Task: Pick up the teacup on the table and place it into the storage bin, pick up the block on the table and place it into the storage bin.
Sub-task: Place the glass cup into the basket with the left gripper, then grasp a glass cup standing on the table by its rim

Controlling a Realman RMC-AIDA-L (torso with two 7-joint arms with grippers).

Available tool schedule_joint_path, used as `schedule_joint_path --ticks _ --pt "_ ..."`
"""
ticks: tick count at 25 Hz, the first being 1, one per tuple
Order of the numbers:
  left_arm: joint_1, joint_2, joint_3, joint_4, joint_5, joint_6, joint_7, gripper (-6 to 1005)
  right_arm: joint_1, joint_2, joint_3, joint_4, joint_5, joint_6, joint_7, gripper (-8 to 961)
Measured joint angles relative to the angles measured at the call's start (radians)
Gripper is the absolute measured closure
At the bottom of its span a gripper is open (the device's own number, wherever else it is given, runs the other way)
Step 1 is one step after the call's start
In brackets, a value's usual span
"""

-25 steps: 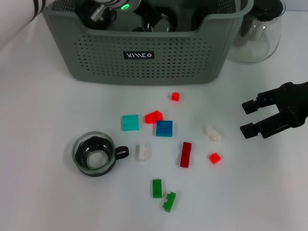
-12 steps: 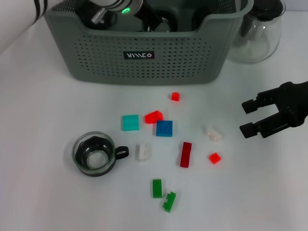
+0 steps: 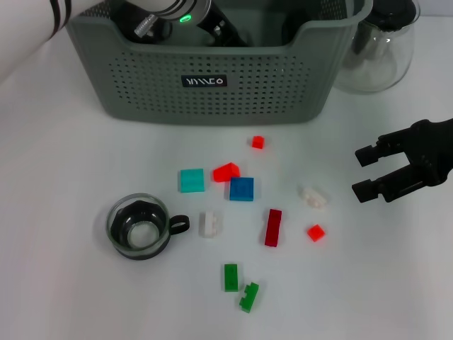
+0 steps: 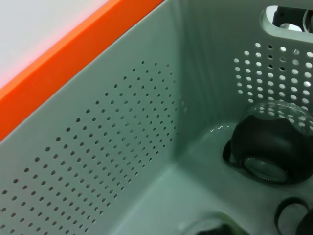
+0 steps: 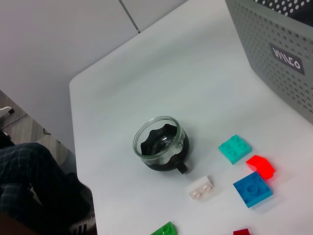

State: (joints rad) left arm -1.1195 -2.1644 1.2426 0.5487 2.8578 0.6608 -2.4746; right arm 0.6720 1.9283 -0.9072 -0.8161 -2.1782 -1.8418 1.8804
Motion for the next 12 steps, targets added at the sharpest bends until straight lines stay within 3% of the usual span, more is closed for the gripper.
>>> schedule_joint_path --ticks 8,12 --pt "0.011 0.003 -0.001 0.029 0.000 0.009 0.000 699 0.000 0.000 0.002 0.000 0.000 -0.001 0.003 26" --pt "0.078 0.007 -0.013 0.187 0.000 0.068 -0.005 575 0.000 0.000 0.002 0.000 0.000 -0.001 0.002 26"
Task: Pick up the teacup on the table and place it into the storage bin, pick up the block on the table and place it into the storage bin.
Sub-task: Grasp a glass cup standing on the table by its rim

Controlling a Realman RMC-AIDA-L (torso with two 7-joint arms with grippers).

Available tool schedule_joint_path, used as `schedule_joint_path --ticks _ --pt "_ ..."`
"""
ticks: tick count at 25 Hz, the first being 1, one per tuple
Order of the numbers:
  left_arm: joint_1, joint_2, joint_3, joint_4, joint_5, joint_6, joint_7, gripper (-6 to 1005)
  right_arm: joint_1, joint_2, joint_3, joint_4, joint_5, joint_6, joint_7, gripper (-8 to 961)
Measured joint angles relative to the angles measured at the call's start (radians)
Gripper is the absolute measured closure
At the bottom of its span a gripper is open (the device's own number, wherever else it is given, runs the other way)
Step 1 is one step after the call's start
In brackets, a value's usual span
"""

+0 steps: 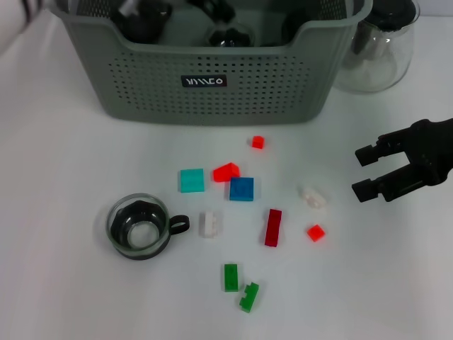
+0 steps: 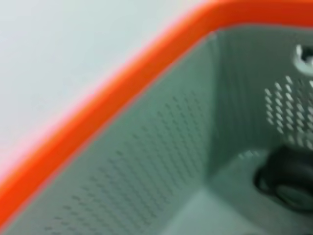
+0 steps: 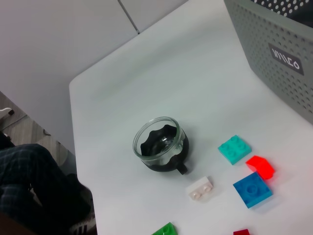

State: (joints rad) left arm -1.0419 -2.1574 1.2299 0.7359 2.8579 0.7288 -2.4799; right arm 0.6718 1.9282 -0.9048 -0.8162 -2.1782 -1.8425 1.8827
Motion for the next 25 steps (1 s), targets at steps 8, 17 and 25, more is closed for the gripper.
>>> schedule_joint_path --ticks 8,17,25 --pt "0.085 0.024 -0.140 0.320 0.000 0.180 -0.001 240 0.009 0.000 0.000 -0.005 0.000 0.000 -0.004 26" --pt "0.317 0.018 -0.322 0.866 -0.336 0.585 0.147 126 0.022 -0.001 0.002 -0.001 0.001 0.005 -0.006 27" --pt "0.486 -0.013 -0.442 1.037 -0.634 1.071 0.368 127 0.026 0.011 0.007 0.003 0.004 0.026 0.014 27"
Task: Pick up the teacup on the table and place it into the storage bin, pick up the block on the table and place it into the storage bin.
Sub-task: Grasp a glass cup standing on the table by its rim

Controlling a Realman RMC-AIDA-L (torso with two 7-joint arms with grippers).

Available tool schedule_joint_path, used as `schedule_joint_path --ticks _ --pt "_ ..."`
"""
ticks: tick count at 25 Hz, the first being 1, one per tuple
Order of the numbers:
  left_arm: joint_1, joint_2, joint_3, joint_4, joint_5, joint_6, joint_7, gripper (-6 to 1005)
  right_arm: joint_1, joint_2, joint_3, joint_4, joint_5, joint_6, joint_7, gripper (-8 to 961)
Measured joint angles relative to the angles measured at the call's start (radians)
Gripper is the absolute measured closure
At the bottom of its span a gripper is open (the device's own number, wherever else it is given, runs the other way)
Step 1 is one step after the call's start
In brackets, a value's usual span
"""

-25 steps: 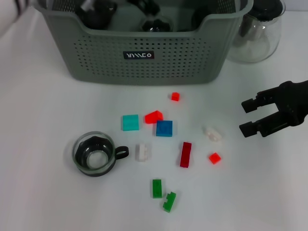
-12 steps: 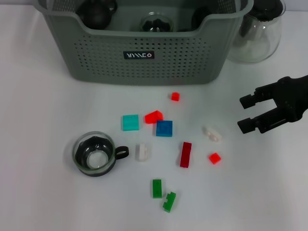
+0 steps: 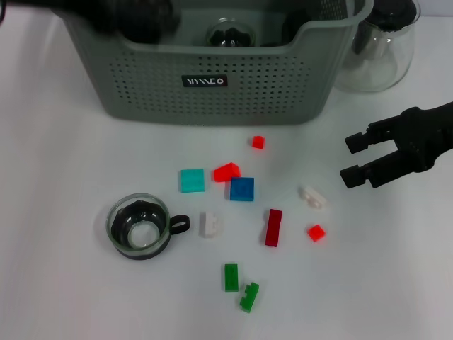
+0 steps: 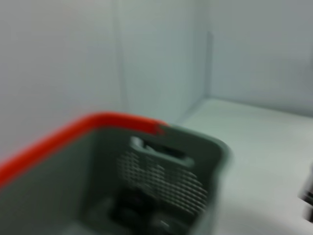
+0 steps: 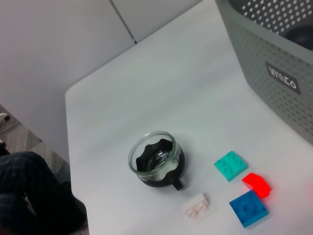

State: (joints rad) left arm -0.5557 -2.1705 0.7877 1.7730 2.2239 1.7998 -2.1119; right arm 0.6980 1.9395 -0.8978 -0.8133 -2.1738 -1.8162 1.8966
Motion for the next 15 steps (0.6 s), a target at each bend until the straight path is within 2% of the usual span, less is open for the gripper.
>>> schedule_joint_path --ticks 5,8,11,15 --pt "0.046 0.001 0.009 0.024 -0.001 0.186 0.042 128 0.001 0.005 0.005 0.011 0.000 0.014 0.009 27" --pt "0.085 0.004 0.042 0.027 0.008 0.243 0.074 128 0.007 0.007 0.006 0.032 0.000 0.029 0.011 28" --pt "0.153 0.007 0.131 0.068 0.019 0.254 0.094 129 0.012 0.007 0.006 0.047 -0.003 0.036 0.010 28" --pt "0.218 -0.003 0.274 0.110 0.090 0.254 0.116 129 0.013 0.007 0.005 0.049 -0.004 0.039 0.011 28"
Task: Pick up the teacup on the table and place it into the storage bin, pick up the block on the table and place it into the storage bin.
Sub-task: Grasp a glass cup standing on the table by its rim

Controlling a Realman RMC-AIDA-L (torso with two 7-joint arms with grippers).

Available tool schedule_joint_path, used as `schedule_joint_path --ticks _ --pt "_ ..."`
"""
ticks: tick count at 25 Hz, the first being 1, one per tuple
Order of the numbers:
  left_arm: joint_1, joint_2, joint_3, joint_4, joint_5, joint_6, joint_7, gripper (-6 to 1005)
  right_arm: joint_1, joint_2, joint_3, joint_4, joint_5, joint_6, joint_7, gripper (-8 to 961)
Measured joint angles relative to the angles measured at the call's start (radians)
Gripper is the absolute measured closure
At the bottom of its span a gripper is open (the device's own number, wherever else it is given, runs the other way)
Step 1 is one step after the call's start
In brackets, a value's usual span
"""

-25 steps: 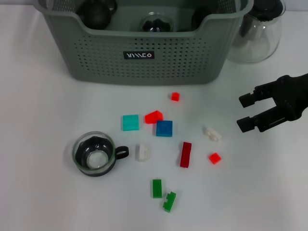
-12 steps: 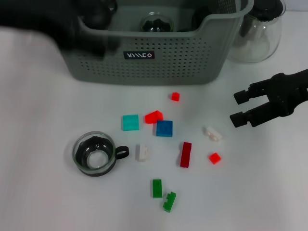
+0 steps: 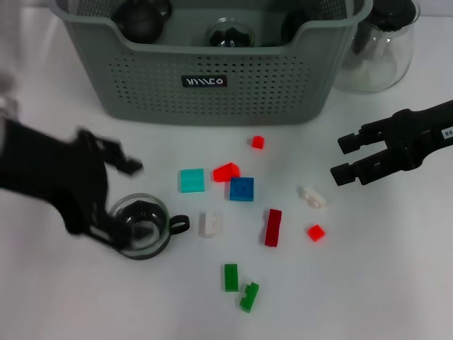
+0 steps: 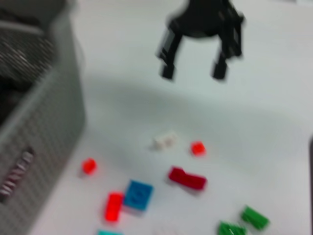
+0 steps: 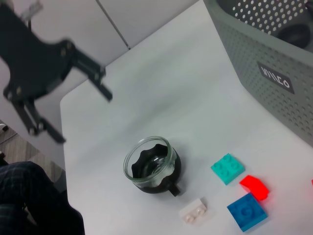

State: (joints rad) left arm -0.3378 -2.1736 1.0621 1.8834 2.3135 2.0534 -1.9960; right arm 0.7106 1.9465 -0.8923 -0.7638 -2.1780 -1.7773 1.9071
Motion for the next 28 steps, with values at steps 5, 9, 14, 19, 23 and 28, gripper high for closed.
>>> schedule_joint_path --ticks 5,9,14,19,23,28 --pt "0.003 -0.005 0.179 -0.081 0.099 -0.038 -0.013 130 -0.001 0.000 0.000 0.013 0.000 0.010 0.002 29" --pt "-0.009 -0.005 0.296 -0.138 0.156 -0.074 -0.028 130 0.000 0.002 0.000 0.030 0.000 0.023 0.002 29" --pt "-0.011 -0.005 0.433 -0.172 0.276 -0.167 -0.064 131 0.000 0.001 -0.001 0.035 0.000 0.026 0.003 29" --pt "-0.010 -0.005 0.488 -0.222 0.350 -0.248 -0.082 132 -0.004 0.002 -0.001 0.036 0.000 0.027 0.000 29" --pt "-0.011 -0.005 0.505 -0.249 0.385 -0.286 -0.085 132 -0.006 0.002 0.000 0.037 0.000 0.027 -0.003 29" --pt "-0.014 -0.005 0.538 -0.282 0.399 -0.328 -0.094 133 -0.005 0.002 0.000 0.037 0.000 0.037 -0.004 29"
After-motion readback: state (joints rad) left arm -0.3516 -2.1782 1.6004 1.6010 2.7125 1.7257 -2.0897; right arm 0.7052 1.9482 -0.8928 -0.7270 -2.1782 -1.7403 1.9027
